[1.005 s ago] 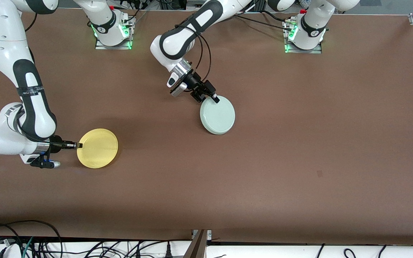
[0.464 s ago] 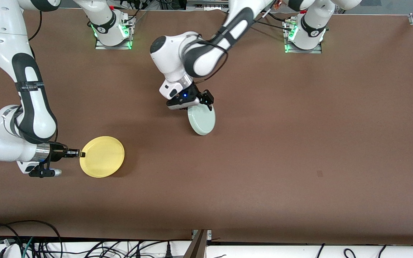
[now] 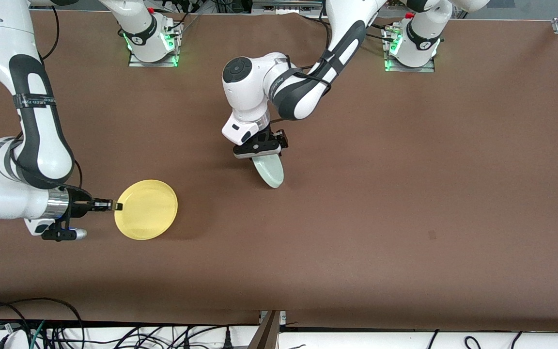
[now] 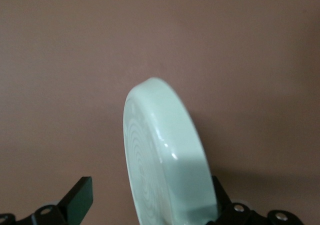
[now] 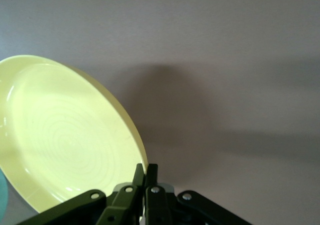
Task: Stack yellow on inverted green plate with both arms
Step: 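Flip the green plate upside down with the left gripper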
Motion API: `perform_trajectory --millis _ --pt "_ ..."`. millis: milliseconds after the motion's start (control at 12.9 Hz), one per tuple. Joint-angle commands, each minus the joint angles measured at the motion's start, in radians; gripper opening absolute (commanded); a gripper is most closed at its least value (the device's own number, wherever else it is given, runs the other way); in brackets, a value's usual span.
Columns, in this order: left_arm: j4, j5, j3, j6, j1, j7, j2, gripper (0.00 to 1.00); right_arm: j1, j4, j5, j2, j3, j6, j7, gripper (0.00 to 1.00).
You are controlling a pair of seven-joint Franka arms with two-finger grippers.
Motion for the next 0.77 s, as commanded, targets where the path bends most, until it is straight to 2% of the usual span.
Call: perform_trajectory --millis 0,155,387,696 --pt "-0.028 -0.029 0.003 0.049 0.001 0.011 -0.022 1.00 -0.012 0.009 0.006 -0.001 0.006 -0.019 0.004 0.00" --pt "-0.036 -0.055 0.003 0.159 0.012 0.041 -0.020 1.00 -0.013 0.009 -0.002 -0.001 0.002 -0.021 0.001 0.00" --pt "-0.037 -0.066 0.000 0.233 0.019 0.100 0.009 1.00 -0.015 0.010 -0.052 -0.001 0.001 -0.030 -0.001 0.00" --pt "-0.037 -0.280 -0.008 0.297 0.025 0.158 0.047 1.00 -0.013 0.010 -0.123 -0.001 0.001 -0.042 0.001 0.00"
